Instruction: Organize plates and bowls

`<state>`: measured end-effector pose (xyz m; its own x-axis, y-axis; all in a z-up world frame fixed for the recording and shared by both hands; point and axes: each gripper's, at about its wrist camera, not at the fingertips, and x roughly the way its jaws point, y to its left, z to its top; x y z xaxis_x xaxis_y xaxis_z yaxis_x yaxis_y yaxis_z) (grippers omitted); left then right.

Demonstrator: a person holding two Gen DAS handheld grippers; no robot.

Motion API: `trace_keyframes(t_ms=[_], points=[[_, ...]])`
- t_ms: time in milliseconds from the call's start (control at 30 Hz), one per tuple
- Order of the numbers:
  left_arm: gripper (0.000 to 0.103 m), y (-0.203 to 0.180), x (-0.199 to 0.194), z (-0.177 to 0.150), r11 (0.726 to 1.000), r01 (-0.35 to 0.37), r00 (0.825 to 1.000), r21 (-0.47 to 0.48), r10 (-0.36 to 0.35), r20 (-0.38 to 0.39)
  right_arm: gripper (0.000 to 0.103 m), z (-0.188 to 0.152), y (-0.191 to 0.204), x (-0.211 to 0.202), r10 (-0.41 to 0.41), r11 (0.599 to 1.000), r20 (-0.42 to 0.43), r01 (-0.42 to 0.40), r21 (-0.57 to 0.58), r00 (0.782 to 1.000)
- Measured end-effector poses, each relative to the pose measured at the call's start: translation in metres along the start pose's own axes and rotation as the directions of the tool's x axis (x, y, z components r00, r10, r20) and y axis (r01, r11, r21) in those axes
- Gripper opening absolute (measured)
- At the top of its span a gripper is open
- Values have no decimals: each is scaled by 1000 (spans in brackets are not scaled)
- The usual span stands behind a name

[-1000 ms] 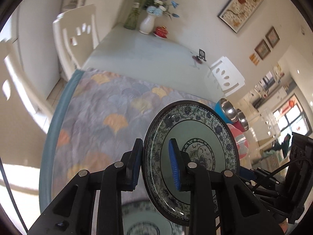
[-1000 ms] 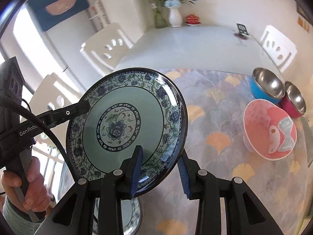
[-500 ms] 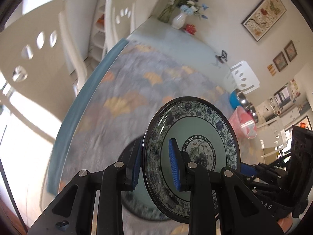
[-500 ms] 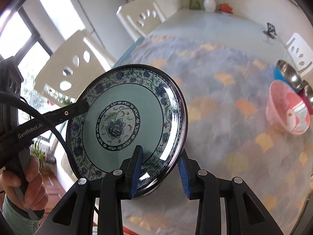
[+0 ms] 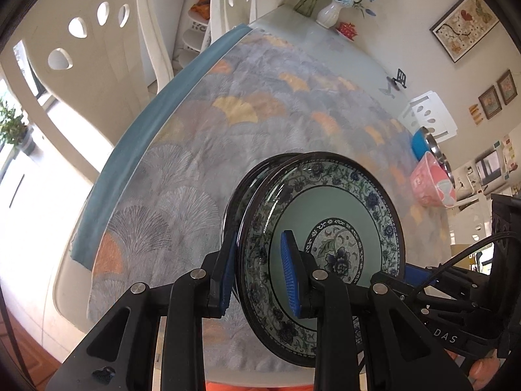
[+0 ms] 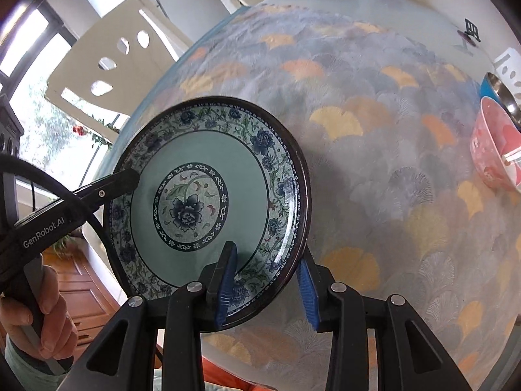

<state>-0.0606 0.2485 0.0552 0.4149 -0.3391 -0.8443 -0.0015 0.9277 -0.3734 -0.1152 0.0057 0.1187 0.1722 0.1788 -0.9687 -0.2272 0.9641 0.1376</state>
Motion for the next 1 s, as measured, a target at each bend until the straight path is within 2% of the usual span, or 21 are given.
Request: trace_keyframes(t_ms=[400,667,1000], points=[[24,1,14,8,1000,-4,1000,17,5,-22,36,6,-4,20,-25,999,-60,27,28,998],[24,3,11,27,999,-31,1000,12,31,-4,36,20,-6,18,-39,998,-42,41,52,998],[25,-4,0,63,999,21,1000,30,-22,22,36,28,-22,1,-14,993,-25,17,121,1000]])
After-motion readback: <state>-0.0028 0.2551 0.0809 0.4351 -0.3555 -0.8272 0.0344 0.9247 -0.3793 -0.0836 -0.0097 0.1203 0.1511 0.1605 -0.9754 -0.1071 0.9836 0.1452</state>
